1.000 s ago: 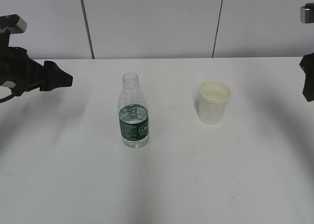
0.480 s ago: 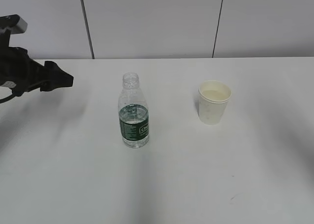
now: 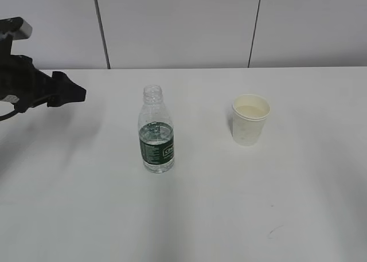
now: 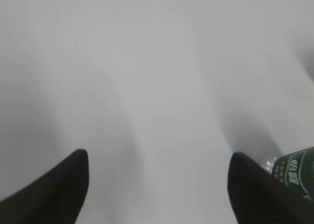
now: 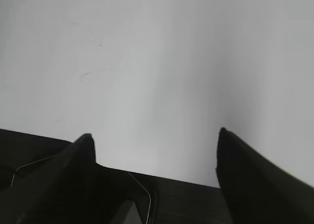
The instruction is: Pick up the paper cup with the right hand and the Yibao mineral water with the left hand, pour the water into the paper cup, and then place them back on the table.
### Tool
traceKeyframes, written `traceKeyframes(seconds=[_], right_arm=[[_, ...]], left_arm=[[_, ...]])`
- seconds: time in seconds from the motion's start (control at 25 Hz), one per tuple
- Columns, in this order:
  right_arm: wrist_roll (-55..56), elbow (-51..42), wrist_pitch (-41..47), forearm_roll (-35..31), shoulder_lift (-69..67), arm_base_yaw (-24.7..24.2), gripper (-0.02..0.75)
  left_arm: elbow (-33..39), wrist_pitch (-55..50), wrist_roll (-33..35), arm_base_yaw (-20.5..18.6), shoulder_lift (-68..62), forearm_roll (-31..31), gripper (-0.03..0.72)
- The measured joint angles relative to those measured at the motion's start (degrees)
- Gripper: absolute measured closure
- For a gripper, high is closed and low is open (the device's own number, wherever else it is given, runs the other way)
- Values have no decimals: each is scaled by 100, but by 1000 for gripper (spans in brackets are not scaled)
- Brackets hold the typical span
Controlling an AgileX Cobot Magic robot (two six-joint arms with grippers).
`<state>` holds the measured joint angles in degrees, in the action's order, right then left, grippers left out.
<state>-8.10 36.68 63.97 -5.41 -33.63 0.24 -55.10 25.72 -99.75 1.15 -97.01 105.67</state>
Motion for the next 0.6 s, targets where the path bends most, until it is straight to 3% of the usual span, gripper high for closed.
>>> traceKeyframes(seconds=[0.28,0.6], right_arm=[[16,-805,68,26,1591,0,136],[179,-884,122,98,3099,0,145]], left_arm=[[0,-69,0,0,0,0,157],[0,-94,0,0,0,0,157]])
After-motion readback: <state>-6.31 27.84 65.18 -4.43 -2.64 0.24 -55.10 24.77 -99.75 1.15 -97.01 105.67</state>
